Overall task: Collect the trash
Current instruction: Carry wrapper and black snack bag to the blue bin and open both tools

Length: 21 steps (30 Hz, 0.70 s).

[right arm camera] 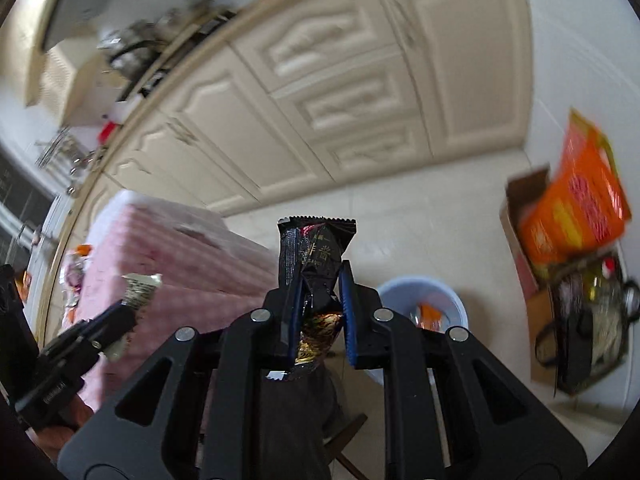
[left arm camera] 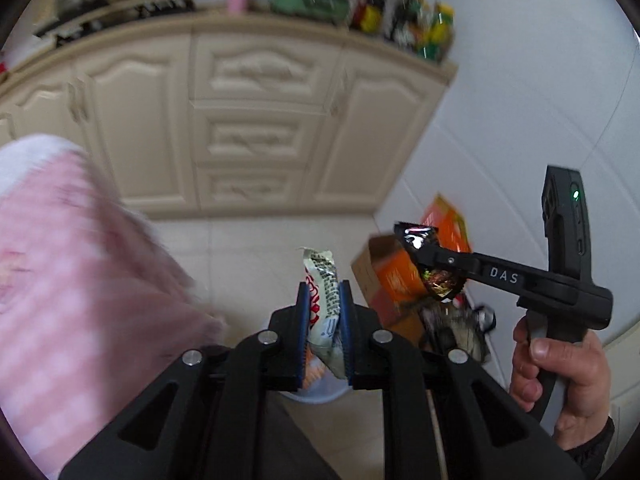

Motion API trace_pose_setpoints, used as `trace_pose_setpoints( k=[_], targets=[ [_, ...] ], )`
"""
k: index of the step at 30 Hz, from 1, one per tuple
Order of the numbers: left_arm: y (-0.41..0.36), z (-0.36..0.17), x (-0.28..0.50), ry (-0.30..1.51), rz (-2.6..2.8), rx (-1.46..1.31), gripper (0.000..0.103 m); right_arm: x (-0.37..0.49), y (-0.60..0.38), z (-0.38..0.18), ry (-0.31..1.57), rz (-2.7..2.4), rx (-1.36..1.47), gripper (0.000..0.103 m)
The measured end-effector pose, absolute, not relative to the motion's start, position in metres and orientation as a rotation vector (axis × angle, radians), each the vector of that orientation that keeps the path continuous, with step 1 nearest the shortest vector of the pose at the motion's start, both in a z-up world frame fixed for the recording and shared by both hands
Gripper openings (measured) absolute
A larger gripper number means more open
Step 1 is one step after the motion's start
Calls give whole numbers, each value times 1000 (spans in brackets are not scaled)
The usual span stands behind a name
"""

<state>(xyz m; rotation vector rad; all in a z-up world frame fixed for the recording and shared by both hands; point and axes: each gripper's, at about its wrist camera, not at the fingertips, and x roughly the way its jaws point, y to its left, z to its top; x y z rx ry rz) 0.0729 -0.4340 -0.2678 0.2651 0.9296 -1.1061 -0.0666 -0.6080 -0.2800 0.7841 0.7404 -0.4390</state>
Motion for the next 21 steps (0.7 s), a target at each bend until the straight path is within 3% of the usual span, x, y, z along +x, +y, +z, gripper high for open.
trace_pose_setpoints(
  k=[6, 8, 9, 10, 11, 12, 15, 21],
  targets=[
    [-487, -342, 67, 1083, -1119, 354, 14, -68, -624, -336, 822, -445, 883, 18],
    [-498, -356, 66, 1107, -1120, 382, 18, -68, -629, -350, 847, -455, 917, 21],
    [-504, -365, 66, 1112, -1101, 419, 31, -69, -632, -359, 854, -461, 944, 23],
    [-508, -368, 67, 1116, -1089, 431, 57, -71, -633, -363, 848, -461, 961, 48],
    [-509, -369, 69, 1115, -1075, 425, 69, -74, -635, -367, 839, -475, 978, 89],
    [-507, -369, 71, 1101, -1058, 405, 83, -75, -635, -367, 835, -489, 972, 94],
    [-506, -364, 79, 1077, -1030, 400, 89, -79, -638, -371, 839, -500, 987, 94],
    [-491, -339, 85, 1021, -994, 387, 92, -86, -642, -364, 839, -566, 967, 97]
  ],
)
